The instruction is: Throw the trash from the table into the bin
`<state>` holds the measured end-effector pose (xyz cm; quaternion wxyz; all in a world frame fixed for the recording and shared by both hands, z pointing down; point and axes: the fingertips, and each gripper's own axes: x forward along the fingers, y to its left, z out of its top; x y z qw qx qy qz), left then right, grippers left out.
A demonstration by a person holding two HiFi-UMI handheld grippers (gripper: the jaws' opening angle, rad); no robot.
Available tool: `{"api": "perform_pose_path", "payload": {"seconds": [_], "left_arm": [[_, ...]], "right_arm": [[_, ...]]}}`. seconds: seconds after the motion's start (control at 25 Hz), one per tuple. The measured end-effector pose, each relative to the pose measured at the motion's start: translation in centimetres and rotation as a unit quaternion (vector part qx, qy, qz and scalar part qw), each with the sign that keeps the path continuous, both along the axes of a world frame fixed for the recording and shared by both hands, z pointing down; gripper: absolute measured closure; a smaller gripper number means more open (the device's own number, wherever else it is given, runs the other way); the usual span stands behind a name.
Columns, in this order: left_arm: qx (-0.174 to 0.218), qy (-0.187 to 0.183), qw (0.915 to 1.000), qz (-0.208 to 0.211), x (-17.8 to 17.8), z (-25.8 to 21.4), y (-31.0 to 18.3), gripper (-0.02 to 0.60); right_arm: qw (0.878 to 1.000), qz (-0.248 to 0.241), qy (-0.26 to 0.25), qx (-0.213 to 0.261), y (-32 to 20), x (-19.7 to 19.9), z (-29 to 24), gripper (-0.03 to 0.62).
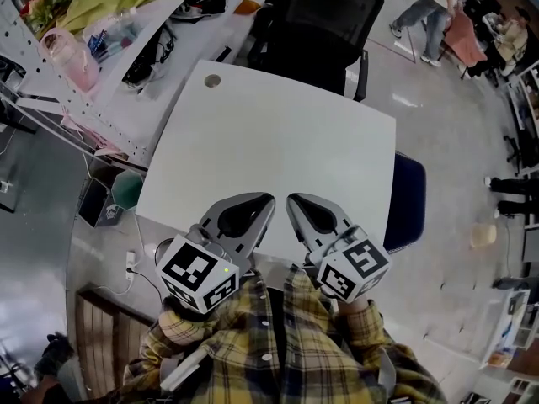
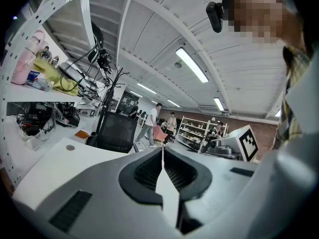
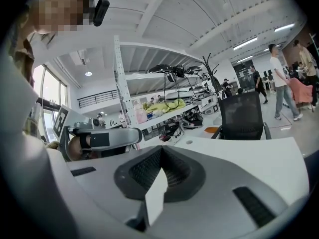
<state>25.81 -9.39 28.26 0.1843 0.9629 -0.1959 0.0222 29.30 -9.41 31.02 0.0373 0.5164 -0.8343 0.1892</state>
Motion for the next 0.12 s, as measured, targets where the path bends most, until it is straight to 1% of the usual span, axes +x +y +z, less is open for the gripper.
{"api": "perform_pose_path", "payload": {"seconds": [0.12], "left_arm": [[-0.001, -0.001, 1.0000, 0.000, 0.13, 0.03, 0.03, 0.561]], "right_arm": [[1.000, 0.001, 0.000, 0.001, 0.06, 0.12, -0.11, 0.595]]}}
